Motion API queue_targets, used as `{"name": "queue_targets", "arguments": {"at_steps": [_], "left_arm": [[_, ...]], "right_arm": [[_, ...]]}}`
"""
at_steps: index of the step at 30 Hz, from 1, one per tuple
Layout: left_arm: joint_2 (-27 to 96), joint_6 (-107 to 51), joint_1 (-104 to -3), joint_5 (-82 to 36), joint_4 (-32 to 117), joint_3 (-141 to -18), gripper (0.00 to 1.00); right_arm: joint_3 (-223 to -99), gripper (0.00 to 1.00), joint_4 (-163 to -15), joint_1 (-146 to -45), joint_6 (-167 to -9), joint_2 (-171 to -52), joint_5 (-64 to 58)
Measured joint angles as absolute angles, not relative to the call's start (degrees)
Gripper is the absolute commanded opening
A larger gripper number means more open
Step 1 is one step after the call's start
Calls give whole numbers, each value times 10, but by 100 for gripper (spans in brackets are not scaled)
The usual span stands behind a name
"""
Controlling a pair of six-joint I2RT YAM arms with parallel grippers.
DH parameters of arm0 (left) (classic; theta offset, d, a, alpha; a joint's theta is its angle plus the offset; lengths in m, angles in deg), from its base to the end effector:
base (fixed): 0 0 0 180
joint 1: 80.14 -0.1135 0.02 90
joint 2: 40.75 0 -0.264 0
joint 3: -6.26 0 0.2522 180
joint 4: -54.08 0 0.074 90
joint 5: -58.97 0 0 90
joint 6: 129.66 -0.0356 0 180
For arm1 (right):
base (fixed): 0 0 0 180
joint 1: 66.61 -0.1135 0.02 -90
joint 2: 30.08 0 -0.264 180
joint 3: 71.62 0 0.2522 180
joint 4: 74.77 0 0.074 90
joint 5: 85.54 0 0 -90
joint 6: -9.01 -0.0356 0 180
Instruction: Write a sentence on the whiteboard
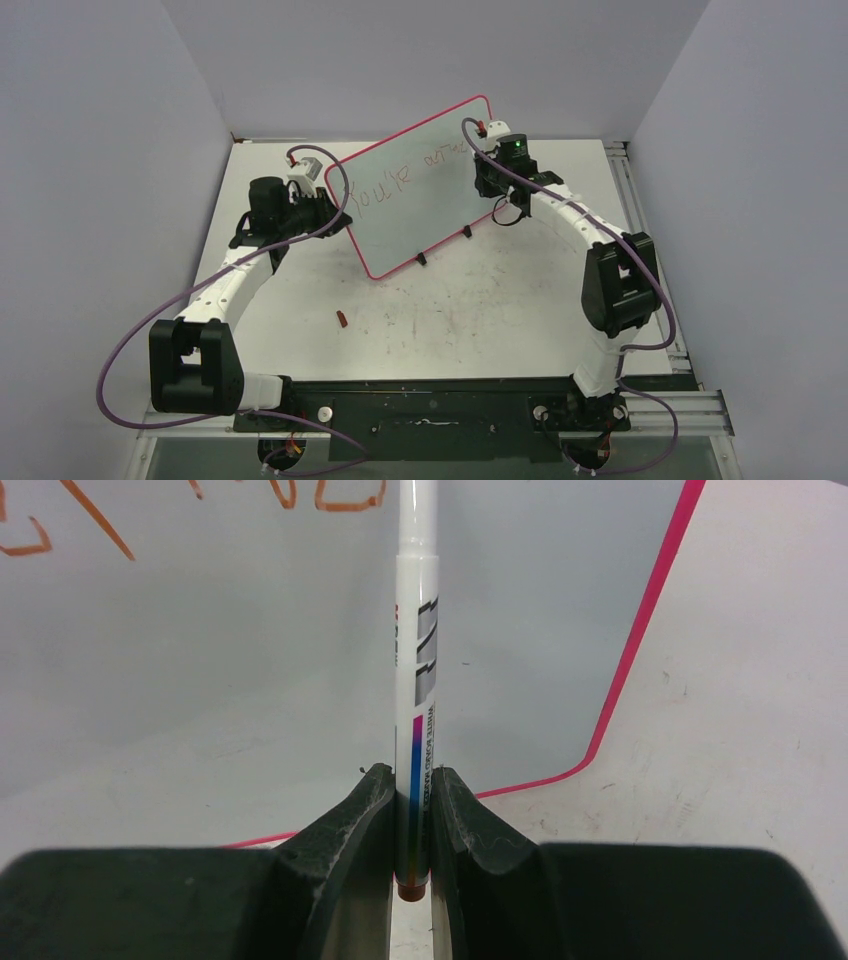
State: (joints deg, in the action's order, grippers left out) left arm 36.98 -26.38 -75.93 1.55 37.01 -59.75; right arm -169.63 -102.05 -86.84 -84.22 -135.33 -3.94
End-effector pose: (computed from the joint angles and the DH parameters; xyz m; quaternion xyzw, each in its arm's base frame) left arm 0.2998 -0.0413 0.2702 0.0770 0.8348 -0.3129 0.4463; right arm 0.4013 0.1534 0.2745 -0.1642 0.8680 0.1578 0.4413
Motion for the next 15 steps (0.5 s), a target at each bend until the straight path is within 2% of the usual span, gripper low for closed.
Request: {"name": "queue_targets", "arguments": {"at_steps": [15], "left_arm": [[370,-264,-759,13,366,-599,0]], "right_arm": [[-1695,5,-1028,-868,-842,-1359,-40]]}}
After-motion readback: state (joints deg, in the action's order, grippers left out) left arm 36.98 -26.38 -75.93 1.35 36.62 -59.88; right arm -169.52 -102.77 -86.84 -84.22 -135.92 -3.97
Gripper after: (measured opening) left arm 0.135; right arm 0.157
